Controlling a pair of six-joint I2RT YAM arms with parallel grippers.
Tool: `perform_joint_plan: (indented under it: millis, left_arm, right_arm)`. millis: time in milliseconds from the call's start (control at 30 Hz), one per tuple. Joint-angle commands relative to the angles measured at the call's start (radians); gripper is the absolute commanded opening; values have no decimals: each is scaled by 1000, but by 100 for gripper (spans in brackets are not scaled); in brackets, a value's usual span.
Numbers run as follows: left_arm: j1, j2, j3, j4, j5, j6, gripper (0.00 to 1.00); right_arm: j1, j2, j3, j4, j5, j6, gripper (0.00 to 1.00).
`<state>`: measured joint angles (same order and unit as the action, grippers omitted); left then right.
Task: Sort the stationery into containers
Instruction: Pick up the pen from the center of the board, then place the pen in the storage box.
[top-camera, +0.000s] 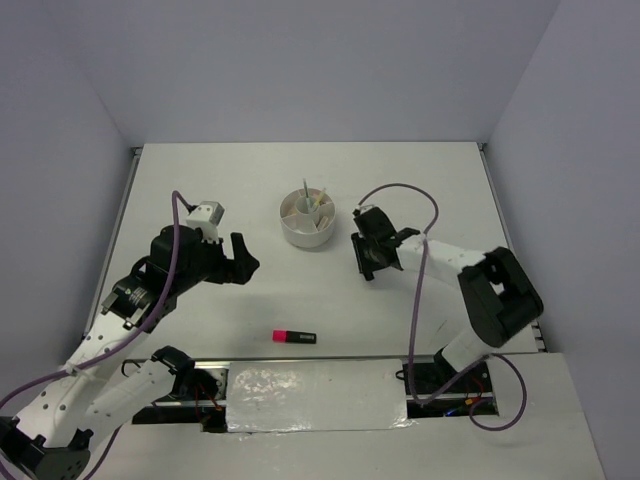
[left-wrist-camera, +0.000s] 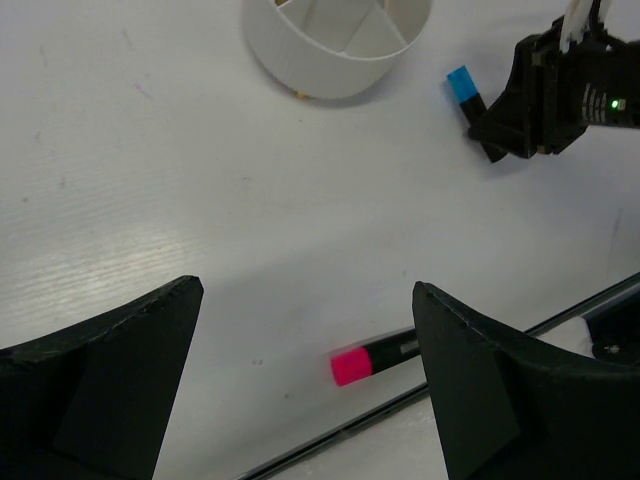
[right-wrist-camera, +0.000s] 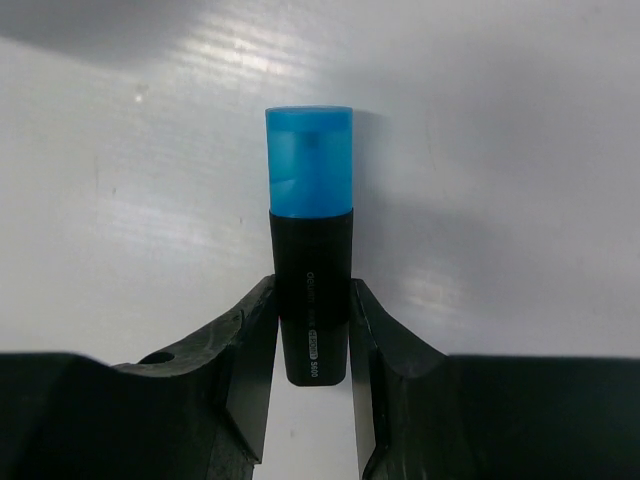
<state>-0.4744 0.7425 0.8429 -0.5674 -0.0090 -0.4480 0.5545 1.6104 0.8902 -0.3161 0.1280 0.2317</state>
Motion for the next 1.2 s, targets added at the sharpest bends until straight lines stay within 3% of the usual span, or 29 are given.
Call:
perform_joint_plan:
  millis: [0, 100, 233, 367, 567, 900, 1167]
  left_arm:
    - [-6, -11, -22, 117, 113, -76, 99]
    - [-16, 8, -44, 216, 180, -164, 99]
    - [-64, 24, -57, 366, 192, -302, 99]
    - [-214, 70, -47, 483, 110, -442, 99]
    - [-351, 216, 93, 385, -49, -457, 92]
    - [-365, 224, 81, 347, -106, -460, 84]
    - [-365, 196, 67, 405, -49, -454, 38]
  right_arm:
    - [21, -191, -65, 49, -2, 55, 3]
    - [79, -329, -111, 63, -10, 66, 3]
    - [255, -457, -129, 90, -16, 90, 4]
    - [419, -575, -125, 135, 47, 97, 5]
    - [577, -590, -41, 117, 162, 63, 5]
    - [668, -606, -14, 175, 214, 31, 6]
    - [673, -584, -23, 212, 243, 0, 7]
